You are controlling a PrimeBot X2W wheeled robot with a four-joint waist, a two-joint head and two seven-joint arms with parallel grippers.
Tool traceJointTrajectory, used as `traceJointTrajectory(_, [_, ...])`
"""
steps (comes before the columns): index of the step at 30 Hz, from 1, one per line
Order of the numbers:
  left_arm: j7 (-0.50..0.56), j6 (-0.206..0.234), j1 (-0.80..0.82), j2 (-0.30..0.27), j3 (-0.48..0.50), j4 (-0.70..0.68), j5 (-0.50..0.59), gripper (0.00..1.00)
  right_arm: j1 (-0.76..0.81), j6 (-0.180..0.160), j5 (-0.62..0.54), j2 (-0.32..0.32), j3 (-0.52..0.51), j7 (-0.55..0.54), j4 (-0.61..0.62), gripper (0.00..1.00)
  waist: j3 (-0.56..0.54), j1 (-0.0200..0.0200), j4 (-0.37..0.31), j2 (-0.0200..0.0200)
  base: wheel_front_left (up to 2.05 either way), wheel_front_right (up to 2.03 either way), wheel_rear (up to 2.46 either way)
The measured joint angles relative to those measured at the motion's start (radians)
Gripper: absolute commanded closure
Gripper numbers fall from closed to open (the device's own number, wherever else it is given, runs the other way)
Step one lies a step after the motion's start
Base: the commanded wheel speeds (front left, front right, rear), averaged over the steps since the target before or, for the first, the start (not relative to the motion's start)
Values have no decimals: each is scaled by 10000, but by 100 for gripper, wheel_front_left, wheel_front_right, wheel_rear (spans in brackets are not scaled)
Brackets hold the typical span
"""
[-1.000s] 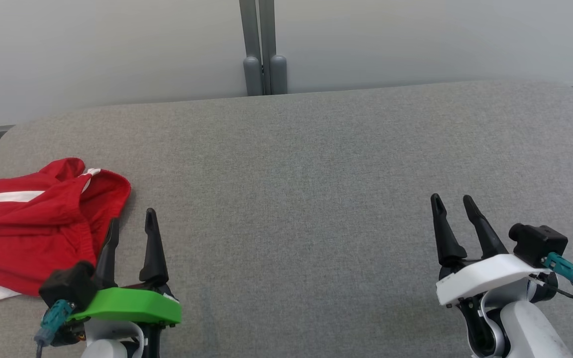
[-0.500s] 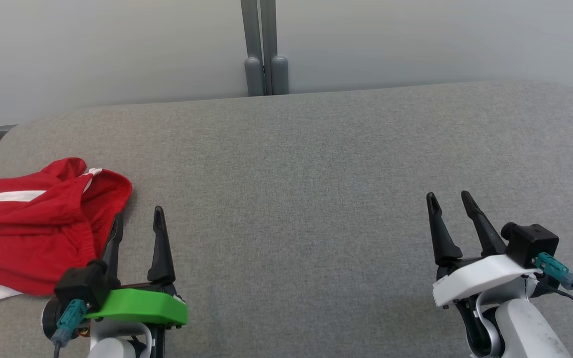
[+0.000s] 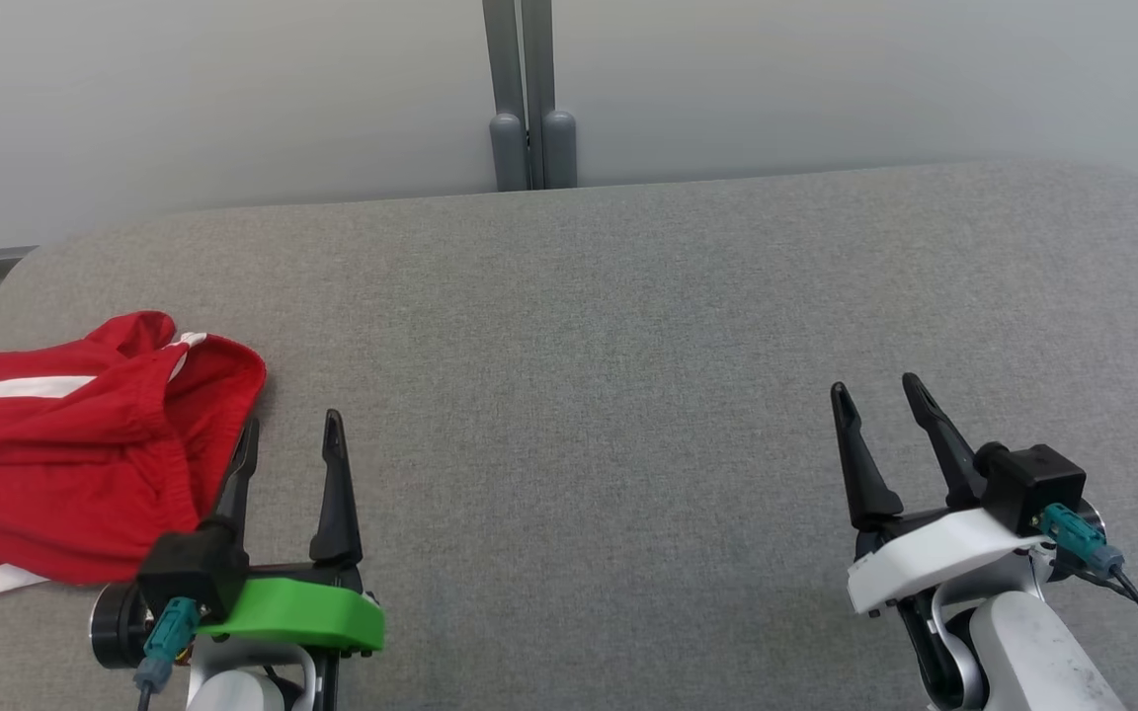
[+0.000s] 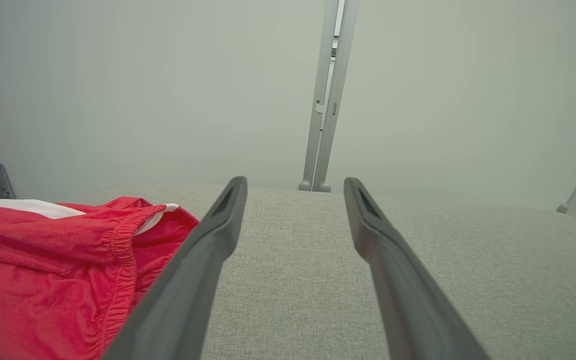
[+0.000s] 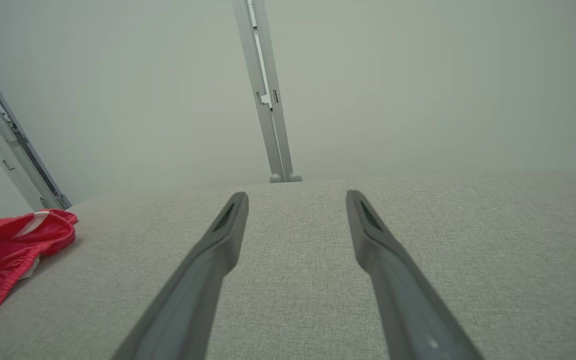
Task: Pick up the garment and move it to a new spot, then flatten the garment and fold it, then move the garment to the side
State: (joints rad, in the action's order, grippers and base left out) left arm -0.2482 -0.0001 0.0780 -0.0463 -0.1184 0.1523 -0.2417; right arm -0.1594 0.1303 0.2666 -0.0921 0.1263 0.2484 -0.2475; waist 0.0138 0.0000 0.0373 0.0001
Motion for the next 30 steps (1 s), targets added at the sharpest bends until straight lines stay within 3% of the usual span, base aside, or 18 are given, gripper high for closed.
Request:
traceJointTrajectory(8, [-144, 13, 10, -2, -79, 29, 397, 0, -86, 2, -385, -27, 125, 140, -40, 0, 16, 0, 1, 0, 0, 0, 0])
traceJointTrajectory(30, [-144, 94, 40, -4, -102, 148, -25, 0, -85, 2, -265, -96, 213, 142, -111, 0, -60, 0, -23, 0, 0, 0, 0])
